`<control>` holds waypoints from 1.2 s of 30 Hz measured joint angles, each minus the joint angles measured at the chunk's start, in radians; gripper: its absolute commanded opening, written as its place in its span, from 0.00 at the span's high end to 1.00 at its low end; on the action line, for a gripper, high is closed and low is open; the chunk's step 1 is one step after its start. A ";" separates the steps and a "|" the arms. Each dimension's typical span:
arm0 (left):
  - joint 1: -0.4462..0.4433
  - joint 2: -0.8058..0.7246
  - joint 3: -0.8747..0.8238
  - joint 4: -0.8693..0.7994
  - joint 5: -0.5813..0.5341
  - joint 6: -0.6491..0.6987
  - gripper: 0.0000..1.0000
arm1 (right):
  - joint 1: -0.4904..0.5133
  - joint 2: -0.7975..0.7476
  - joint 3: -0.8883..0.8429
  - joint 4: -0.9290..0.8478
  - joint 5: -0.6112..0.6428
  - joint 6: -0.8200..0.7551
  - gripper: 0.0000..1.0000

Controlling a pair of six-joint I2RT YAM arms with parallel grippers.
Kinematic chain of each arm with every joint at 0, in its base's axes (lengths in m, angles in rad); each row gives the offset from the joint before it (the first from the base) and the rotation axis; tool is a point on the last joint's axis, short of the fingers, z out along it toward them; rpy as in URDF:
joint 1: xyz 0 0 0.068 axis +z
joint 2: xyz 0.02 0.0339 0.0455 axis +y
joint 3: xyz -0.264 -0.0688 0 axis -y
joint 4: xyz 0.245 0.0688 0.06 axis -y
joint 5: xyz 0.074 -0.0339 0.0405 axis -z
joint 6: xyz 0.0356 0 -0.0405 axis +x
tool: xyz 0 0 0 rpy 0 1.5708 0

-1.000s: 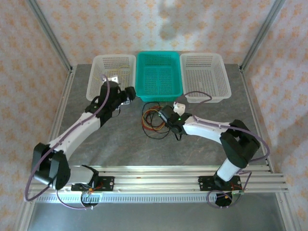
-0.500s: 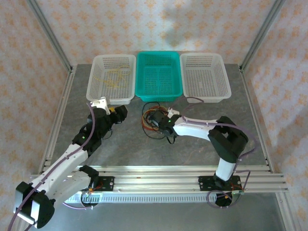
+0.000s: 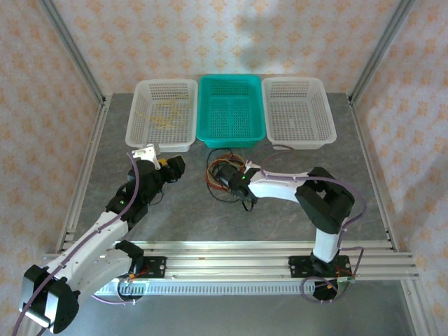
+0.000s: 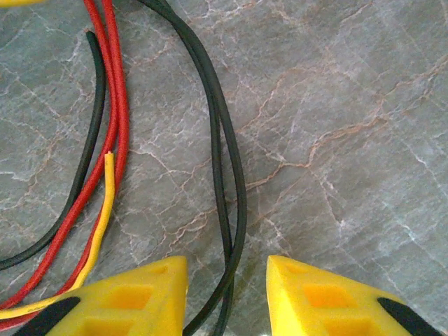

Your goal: Untangle the cables

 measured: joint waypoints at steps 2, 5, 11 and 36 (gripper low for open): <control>0.000 0.001 0.000 0.002 0.000 0.000 0.31 | 0.000 0.005 0.000 0.000 0.002 0.000 0.65; 0.000 0.001 0.000 0.006 0.000 0.000 0.31 | 0.000 0.011 0.006 -0.004 0.008 0.000 0.65; 0.000 0.005 0.000 0.016 0.000 0.000 0.31 | 0.003 0.023 0.017 -0.016 0.016 0.000 0.68; -0.008 0.115 0.029 0.084 0.012 -0.003 0.33 | 0.004 -0.106 -0.103 0.077 0.043 0.007 1.00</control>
